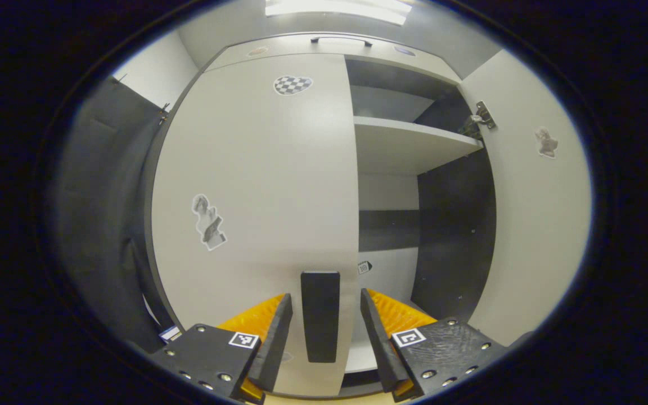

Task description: Open the right door of the double-door shoe cabinet with the right hand, and open the left door with the left hand.

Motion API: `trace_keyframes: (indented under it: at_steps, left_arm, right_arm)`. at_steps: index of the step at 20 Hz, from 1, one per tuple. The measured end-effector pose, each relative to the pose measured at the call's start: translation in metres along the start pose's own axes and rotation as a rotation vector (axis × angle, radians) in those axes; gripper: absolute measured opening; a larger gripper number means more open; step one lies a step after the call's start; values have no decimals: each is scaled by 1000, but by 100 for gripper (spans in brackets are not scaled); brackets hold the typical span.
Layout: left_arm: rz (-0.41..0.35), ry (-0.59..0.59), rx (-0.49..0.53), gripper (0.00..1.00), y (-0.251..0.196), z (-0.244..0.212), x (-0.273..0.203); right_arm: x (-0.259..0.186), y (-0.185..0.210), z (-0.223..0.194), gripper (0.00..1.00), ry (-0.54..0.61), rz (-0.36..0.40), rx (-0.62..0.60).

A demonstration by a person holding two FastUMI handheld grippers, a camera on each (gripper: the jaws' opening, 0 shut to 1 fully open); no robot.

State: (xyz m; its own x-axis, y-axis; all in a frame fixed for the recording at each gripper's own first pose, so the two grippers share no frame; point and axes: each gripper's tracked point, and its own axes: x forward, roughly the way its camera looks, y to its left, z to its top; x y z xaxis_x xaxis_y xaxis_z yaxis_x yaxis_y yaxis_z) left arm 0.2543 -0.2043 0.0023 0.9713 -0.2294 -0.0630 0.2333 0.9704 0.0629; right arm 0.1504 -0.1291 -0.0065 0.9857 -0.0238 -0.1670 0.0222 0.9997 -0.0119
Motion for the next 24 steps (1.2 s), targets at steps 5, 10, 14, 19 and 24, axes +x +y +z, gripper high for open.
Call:
trace_keyframes:
  at_steps: [5,10,14,19,24]
  left_arm:
    - [88,-2,9,51,8,1,-1]
    - [119,-3,-3,30,11,0,-2]
    - [107,16,7,23,10,-4,-1]
    - [80,15,-24,12,11,-5,-6]
    - [12,4,-67,11,16,-5,-11]
  right_arm:
    - [15,-7,0,99,2,37,2]
    - [22,-12,-13,99,27,71,14]
    - [18,-13,-21,93,41,88,42]
    - [13,-9,-18,92,46,82,88]
    - [-17,7,-8,92,5,61,83]
